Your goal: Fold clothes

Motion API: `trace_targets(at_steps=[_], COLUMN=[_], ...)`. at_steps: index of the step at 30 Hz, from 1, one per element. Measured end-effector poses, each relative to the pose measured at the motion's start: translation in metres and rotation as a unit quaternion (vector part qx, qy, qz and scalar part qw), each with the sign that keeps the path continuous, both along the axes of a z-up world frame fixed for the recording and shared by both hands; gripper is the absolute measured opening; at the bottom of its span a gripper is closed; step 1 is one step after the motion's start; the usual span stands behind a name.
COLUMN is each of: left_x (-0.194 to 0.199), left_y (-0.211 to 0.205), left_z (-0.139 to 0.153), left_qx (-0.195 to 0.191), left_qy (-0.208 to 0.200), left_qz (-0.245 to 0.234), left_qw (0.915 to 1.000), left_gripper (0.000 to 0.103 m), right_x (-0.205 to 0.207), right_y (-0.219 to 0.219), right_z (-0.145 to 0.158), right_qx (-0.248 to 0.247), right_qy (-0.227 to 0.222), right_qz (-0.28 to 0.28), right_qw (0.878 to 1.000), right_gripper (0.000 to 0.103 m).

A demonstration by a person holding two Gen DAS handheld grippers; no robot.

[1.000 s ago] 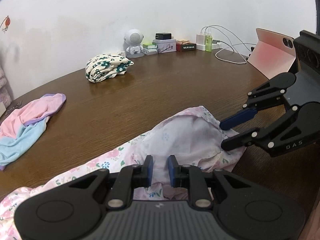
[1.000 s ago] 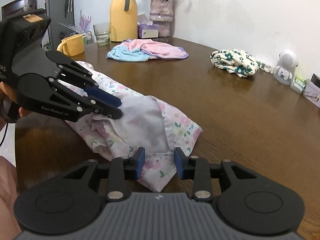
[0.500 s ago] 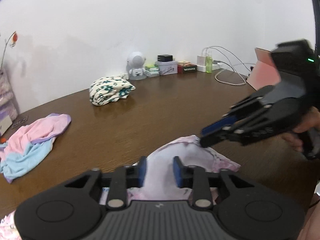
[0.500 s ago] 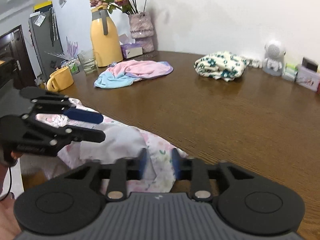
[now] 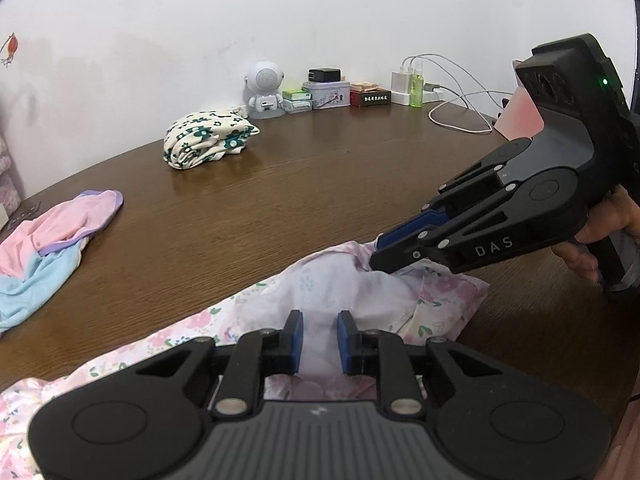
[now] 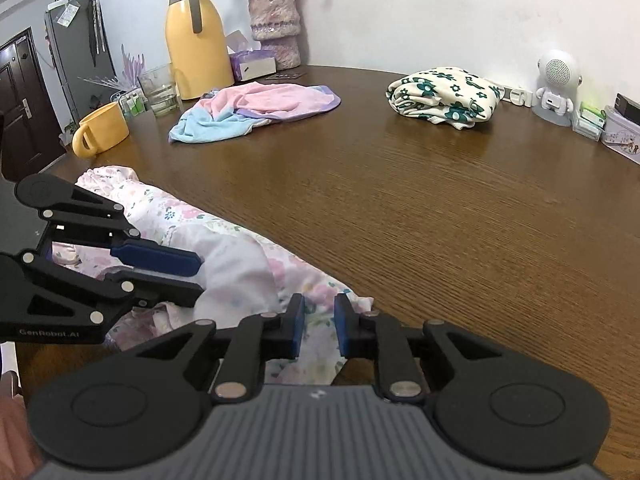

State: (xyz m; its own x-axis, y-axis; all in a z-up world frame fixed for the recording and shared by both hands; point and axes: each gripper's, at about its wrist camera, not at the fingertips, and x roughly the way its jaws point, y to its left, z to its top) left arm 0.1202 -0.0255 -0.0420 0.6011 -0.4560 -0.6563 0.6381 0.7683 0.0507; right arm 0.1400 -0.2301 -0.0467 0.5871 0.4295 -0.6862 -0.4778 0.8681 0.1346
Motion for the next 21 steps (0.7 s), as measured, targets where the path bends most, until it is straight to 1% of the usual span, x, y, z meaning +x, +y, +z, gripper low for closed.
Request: trace_targets(at_steps=[1, 2, 3, 4, 5, 6, 7, 8, 9, 10, 13, 17, 19, 20, 21], left_x=[0.000, 0.000, -0.001, -0.003, -0.005, -0.007, -0.010, -0.011, -0.013, -0.014, -0.017, -0.013, -0.011, -0.010, -0.008], left_y=[0.000, 0.001, 0.002, 0.004, 0.005, 0.006, 0.007, 0.008, 0.008, 0.008, 0.010, 0.008, 0.007, 0.007, 0.006], left_z=[0.002, 0.005, 0.008, 0.011, 0.015, 0.018, 0.021, 0.023, 0.025, 0.027, 0.031, 0.028, 0.026, 0.025, 0.023], left_qx=[0.000, -0.001, -0.002, -0.004, -0.006, -0.005, -0.004, -0.003, -0.003, -0.003, -0.005, -0.005, -0.005, -0.005, -0.001], left_qy=[-0.001, -0.002, -0.006, -0.011, -0.017, -0.022, -0.028, -0.034, -0.038, -0.043, -0.053, -0.049, -0.046, -0.044, -0.038], left_qz=[0.002, 0.004, 0.007, 0.010, 0.014, 0.016, 0.018, 0.018, 0.018, 0.018, 0.018, 0.023, 0.019, 0.017, 0.015], left_qw=[1.0000, 1.0000, 1.0000, 0.9999, 0.9997, 0.9996, 0.9994, 0.9993, 0.9991, 0.9989, 0.9984, 0.9985, 0.9988, 0.9989, 0.9992], left_gripper=[0.017, 0.020, 0.027, 0.032, 0.045, 0.059, 0.066, 0.079, 0.090, 0.092, 0.092, 0.092, 0.086, 0.066, 0.037], right_x=[0.000, -0.001, -0.002, -0.004, -0.008, -0.011, -0.015, -0.018, -0.021, -0.024, -0.032, -0.033, -0.033, -0.033, -0.034], right_y=[-0.001, -0.004, -0.008, -0.012, -0.016, -0.019, -0.022, -0.025, -0.028, -0.031, -0.040, -0.044, -0.046, -0.047, -0.048], right_z=[0.001, 0.003, 0.006, 0.010, 0.013, 0.016, 0.019, 0.021, 0.023, 0.025, 0.028, 0.020, 0.016, 0.014, 0.011], right_qx=[0.004, 0.013, 0.025, 0.038, 0.048, 0.054, 0.058, 0.062, 0.065, 0.068, 0.081, 0.107, 0.120, 0.127, 0.133], right_qy=[0.002, 0.005, 0.009, 0.011, 0.013, 0.014, 0.015, 0.016, 0.017, 0.019, 0.025, 0.050, 0.063, 0.069, 0.075], right_qz=[-0.002, -0.006, -0.010, -0.015, -0.020, -0.023, -0.025, -0.028, -0.030, -0.033, -0.041, -0.051, -0.056, -0.058, -0.061], right_qw=[1.000, 1.000, 1.000, 0.999, 0.999, 0.998, 0.998, 0.998, 0.997, 0.997, 0.996, 0.992, 0.989, 0.988, 0.986], right_gripper=[0.019, 0.027, 0.032, 0.040, 0.046, 0.049, 0.058, 0.075, 0.082, 0.090, 0.101, 0.102, 0.101, 0.098, 0.096])
